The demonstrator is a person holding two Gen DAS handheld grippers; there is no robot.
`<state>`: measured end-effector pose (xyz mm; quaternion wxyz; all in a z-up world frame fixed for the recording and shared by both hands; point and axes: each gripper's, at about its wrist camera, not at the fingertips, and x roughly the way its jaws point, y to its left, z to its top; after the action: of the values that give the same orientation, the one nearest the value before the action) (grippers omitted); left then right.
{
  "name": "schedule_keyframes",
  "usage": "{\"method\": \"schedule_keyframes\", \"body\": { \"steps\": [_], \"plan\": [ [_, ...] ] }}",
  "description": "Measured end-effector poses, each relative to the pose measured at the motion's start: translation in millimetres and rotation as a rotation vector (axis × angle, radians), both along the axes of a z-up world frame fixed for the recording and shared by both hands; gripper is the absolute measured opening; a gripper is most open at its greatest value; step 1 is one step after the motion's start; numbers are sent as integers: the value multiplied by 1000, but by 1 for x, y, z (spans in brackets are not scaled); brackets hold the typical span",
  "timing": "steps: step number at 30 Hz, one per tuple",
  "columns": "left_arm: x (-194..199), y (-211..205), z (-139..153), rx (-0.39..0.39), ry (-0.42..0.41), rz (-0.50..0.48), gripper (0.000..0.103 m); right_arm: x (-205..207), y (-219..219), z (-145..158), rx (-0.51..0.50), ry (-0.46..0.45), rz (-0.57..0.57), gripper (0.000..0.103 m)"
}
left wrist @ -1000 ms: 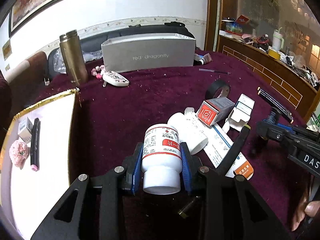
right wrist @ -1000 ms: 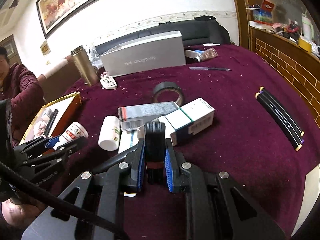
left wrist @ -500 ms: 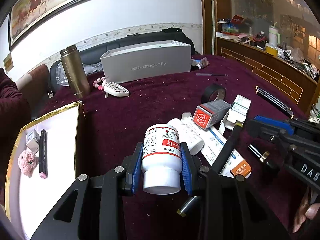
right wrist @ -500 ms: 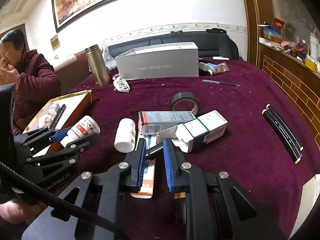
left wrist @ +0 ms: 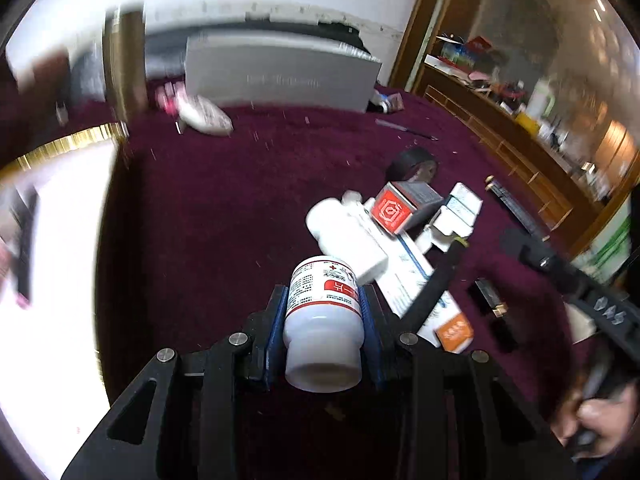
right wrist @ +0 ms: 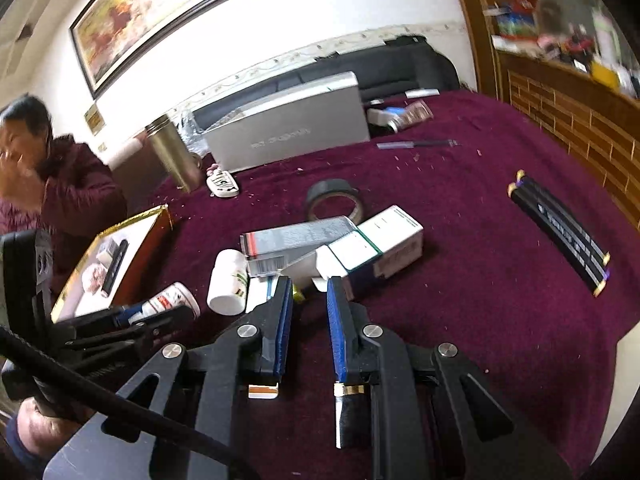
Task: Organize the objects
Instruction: 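Carry the pill bottle with the left gripper while the right carries the lipstick over the tray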
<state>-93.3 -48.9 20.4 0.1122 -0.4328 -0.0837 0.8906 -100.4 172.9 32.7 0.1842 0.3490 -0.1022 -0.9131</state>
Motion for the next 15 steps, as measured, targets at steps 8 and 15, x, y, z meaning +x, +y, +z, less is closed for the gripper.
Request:
{"method": "schedule_keyframes", "body": {
  "steps": [8, 15],
  "plan": [
    [0, 6, -9, -97, -9, 9, 30, -6, -16, -21, 187, -141, 15, 48],
    [-2, 9, -15, -142, -21, 5, 30, 11, -25, -35, 388, -149, -6, 29]
  ]
}}
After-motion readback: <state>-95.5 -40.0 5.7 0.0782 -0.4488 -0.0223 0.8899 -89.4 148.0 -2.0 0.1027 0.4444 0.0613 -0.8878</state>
